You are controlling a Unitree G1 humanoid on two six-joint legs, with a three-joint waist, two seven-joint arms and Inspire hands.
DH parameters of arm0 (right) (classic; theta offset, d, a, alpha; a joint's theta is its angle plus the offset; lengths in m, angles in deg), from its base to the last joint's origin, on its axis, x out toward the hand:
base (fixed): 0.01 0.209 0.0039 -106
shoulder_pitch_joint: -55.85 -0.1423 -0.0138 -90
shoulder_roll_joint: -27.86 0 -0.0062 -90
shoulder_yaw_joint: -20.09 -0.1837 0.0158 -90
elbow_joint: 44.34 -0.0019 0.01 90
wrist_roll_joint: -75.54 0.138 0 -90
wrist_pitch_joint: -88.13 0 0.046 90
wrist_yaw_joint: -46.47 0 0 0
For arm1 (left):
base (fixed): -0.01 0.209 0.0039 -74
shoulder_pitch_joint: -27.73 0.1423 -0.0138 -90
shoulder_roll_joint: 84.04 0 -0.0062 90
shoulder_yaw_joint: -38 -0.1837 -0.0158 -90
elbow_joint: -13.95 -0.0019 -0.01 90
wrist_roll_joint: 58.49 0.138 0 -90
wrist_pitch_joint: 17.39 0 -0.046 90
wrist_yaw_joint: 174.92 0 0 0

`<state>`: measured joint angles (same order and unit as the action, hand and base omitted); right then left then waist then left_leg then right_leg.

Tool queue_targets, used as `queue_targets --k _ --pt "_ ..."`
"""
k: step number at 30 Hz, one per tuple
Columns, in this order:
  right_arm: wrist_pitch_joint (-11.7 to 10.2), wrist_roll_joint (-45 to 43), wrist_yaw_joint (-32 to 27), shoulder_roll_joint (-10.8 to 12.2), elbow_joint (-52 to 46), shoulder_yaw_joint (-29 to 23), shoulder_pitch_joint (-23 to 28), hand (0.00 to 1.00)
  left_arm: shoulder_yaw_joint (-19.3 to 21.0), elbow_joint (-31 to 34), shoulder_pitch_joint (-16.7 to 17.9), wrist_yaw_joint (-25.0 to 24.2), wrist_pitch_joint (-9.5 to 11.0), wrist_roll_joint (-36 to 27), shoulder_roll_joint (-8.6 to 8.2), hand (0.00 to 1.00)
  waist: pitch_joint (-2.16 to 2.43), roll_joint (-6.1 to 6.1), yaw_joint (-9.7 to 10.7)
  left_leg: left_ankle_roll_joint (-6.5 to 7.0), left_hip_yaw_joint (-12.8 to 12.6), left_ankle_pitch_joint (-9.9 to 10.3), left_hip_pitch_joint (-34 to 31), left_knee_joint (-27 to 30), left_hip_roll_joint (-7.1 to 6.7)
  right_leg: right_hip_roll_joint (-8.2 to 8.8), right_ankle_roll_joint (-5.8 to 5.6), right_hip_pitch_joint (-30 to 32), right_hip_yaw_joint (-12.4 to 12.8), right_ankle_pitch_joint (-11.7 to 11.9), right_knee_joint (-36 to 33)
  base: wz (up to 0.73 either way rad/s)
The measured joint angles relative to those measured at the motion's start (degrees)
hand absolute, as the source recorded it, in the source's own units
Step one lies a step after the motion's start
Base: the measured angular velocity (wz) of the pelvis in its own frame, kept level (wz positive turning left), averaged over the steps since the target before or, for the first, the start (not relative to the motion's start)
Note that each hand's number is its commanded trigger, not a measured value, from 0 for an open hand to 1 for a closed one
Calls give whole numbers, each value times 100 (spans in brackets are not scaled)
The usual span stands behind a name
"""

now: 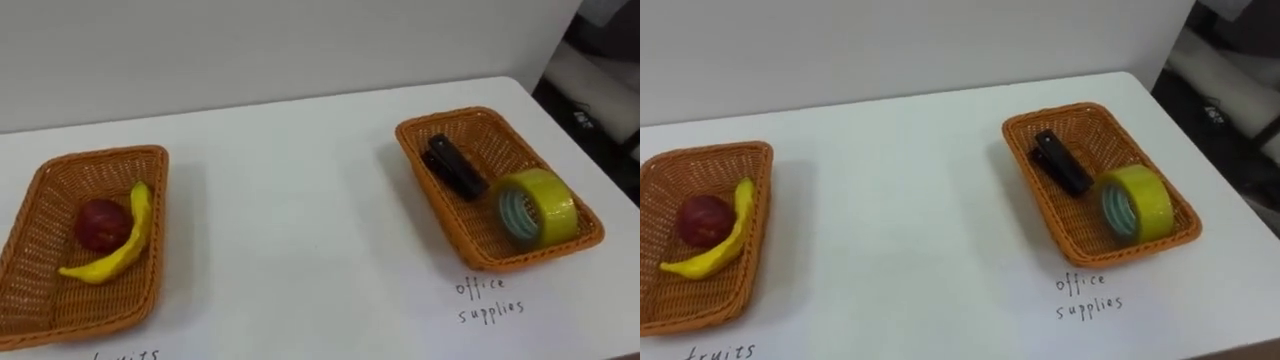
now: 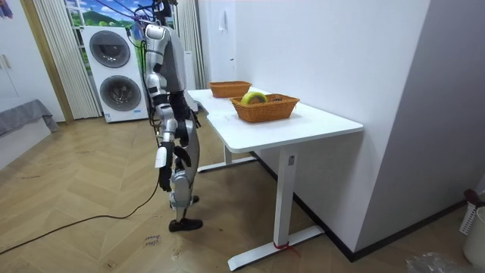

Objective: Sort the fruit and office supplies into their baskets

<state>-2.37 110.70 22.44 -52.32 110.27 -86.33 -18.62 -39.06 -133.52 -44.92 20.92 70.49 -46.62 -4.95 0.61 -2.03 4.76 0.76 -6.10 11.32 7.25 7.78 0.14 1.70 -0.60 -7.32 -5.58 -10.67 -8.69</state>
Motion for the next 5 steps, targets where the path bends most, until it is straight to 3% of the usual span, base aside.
queue_targets --k 2,5 --pt "174 -406 480 10 257 258 12 0 26 -67 -18 -27 -51 16 -6 0 -6 7 -72 -2 -11 8 12 9 2 -5 2 22 15 -9 -3 0" --pt "197 -1357 915 6 275 679 -129 0 19 -196 -39 -89 -54 33 10 0 -25 18 -223 0 -2 16 13 19 5 -11 3 25 30 -8 -1 -4"
